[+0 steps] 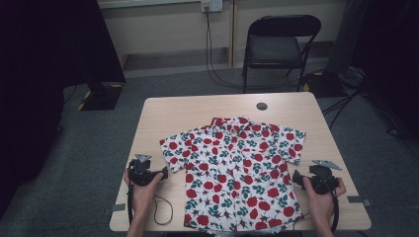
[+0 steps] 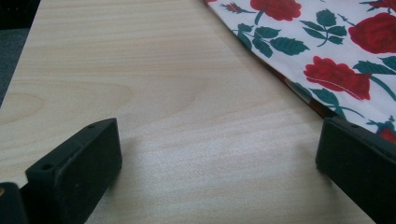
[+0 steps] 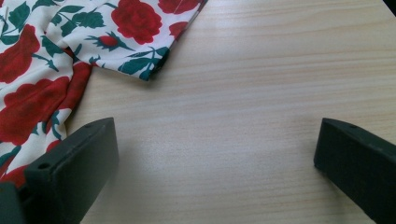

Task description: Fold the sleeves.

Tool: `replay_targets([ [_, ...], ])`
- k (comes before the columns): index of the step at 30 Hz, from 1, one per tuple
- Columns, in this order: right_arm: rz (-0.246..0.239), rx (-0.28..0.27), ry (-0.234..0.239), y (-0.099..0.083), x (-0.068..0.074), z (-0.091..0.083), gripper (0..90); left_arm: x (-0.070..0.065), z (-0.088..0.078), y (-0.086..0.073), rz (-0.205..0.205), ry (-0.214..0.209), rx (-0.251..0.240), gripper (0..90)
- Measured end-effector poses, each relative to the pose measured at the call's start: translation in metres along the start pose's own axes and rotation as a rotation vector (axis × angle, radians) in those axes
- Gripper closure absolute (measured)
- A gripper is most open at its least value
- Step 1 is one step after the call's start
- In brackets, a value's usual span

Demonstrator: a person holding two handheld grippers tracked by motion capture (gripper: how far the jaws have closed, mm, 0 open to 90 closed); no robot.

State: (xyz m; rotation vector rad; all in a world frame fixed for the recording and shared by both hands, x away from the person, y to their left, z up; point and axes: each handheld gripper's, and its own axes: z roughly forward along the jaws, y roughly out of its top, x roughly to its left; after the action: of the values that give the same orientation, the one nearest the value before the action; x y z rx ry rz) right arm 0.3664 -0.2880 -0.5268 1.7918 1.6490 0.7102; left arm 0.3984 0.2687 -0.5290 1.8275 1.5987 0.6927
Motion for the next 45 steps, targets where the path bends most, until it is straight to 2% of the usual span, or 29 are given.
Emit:
replay_targets([
  [10,0.001,0.000,0.000,0.000,0.000,0.000,0.0,-0.003,-0.001,0.000,0.000,-0.008,0.002,0.3],
  [14,0.000,0.000,0.000,0.000,0.000,0.000,0.0,-0.005,-0.004,0.000,0.006,-0.059,0.005,1.1],
  [15,0.000,0.000,0.000,0.000,0.000,0.000,0.0,-0.005,-0.004,0.000,0.006,-0.059,0.005,2.3],
  [17,0.000,0.000,0.000,0.000,0.000,0.000,0.0,-0.005,-0.006,0.000,-0.001,-0.077,-0.002,4.4],
  [19,0.001,0.000,0.000,0.000,0.000,0.000,0.0,-0.005,-0.007,0.001,-0.015,-0.088,-0.010,1.8],
  [21,0.000,0.000,0.000,0.000,0.000,0.000,0.0,-0.003,-0.011,0.003,-0.043,-0.109,-0.013,3.5],
  [22,0.001,0.000,0.000,0.000,0.000,0.000,0.0,-0.003,-0.011,0.003,-0.043,-0.109,-0.013,3.1],
  [23,0.000,0.000,0.000,0.000,0.000,0.000,0.0,-0.003,-0.014,0.004,-0.045,-0.110,-0.035,3.1],
  [26,0.000,0.000,0.000,0.000,0.000,0.000,0.0,-0.002,-0.016,0.004,-0.059,-0.123,-0.055,3.5],
  [27,0.000,0.000,0.000,0.000,0.000,0.000,0.0,-0.002,-0.018,0.004,-0.060,-0.125,-0.070,7.4],
  [33,0.000,0.000,-0.001,0.000,0.000,0.000,0.0,-0.006,-0.021,0.006,-0.059,-0.110,-0.082,7.2],
  [34,0.000,0.000,-0.001,0.000,0.000,0.000,0.0,-0.007,-0.022,0.007,-0.054,-0.115,-0.091,7.2],
  [35,0.000,0.000,0.000,0.000,0.000,0.000,0.0,-0.008,-0.023,0.007,-0.046,-0.113,-0.099,11.2],
  [37,0.001,0.000,-0.001,0.000,0.000,0.000,0.0,-0.011,-0.025,0.010,-0.037,-0.103,-0.129,10.8],
  [38,0.001,0.000,-0.001,0.000,0.000,0.000,0.0,-0.011,-0.025,0.010,-0.037,-0.103,-0.129,10.3],
  [39,0.000,0.000,-0.001,0.000,0.000,0.000,0.0,-0.012,-0.025,0.011,-0.047,-0.105,-0.140,11.8],
  [40,0.000,0.000,-0.001,0.000,0.000,0.000,0.0,-0.012,-0.025,0.011,-0.066,-0.125,-0.151,13.8],
  [41,0.000,0.000,-0.001,0.000,0.000,0.000,0.0,-0.012,-0.025,0.012,-0.073,-0.131,-0.151,12.6],
  [42,0.000,0.000,-0.001,0.000,0.000,0.000,0.0,-0.013,-0.023,0.013,-0.067,-0.120,-0.134,12.6],
  [43,0.000,0.000,0.000,0.000,0.000,0.000,0.0,-0.014,-0.023,0.014,-0.058,-0.117,-0.121,7.4],
  [45,0.000,0.000,0.000,0.000,0.000,0.000,0.0,-0.012,-0.023,0.019,-0.060,-0.131,-0.118,9.0],
])
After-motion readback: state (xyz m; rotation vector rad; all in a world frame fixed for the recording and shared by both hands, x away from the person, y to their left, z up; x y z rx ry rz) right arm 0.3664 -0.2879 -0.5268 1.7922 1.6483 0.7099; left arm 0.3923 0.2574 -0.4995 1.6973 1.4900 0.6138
